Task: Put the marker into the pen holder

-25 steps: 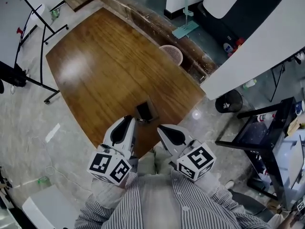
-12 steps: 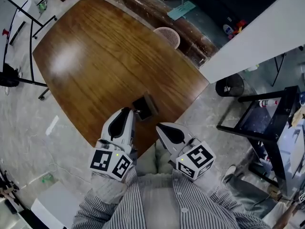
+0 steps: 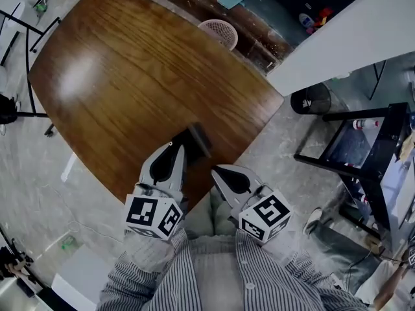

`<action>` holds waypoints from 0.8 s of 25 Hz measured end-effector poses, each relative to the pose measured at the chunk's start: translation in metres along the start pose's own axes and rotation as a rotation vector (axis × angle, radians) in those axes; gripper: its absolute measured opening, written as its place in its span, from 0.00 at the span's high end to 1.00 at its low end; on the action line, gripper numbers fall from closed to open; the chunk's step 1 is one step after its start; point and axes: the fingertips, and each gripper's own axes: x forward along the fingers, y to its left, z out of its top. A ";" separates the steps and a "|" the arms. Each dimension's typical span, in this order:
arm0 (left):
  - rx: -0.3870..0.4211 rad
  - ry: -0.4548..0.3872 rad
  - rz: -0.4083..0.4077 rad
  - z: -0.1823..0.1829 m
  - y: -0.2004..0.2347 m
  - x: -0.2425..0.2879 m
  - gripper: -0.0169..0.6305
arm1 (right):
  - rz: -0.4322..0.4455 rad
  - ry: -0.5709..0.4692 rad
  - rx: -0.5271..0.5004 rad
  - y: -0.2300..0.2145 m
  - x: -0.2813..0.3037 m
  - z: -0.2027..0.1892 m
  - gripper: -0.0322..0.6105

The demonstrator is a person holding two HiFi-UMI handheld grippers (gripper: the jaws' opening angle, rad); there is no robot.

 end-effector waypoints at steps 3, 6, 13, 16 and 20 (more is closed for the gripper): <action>0.010 0.035 0.006 -0.010 0.003 0.002 0.90 | -0.006 0.000 -0.006 0.000 0.002 0.002 0.95; 0.026 0.056 0.012 -0.016 0.003 0.004 0.90 | -0.006 -0.006 -0.014 -0.001 0.005 0.004 0.95; 0.045 0.062 0.021 -0.018 0.006 0.006 0.90 | 0.000 -0.001 -0.017 0.002 0.006 0.007 0.95; 0.054 0.061 0.029 -0.017 0.006 0.007 0.89 | 0.003 0.000 -0.015 0.002 0.006 0.006 0.95; 0.069 0.053 0.055 -0.017 0.009 0.007 0.89 | 0.009 -0.001 -0.013 0.004 0.006 0.005 0.95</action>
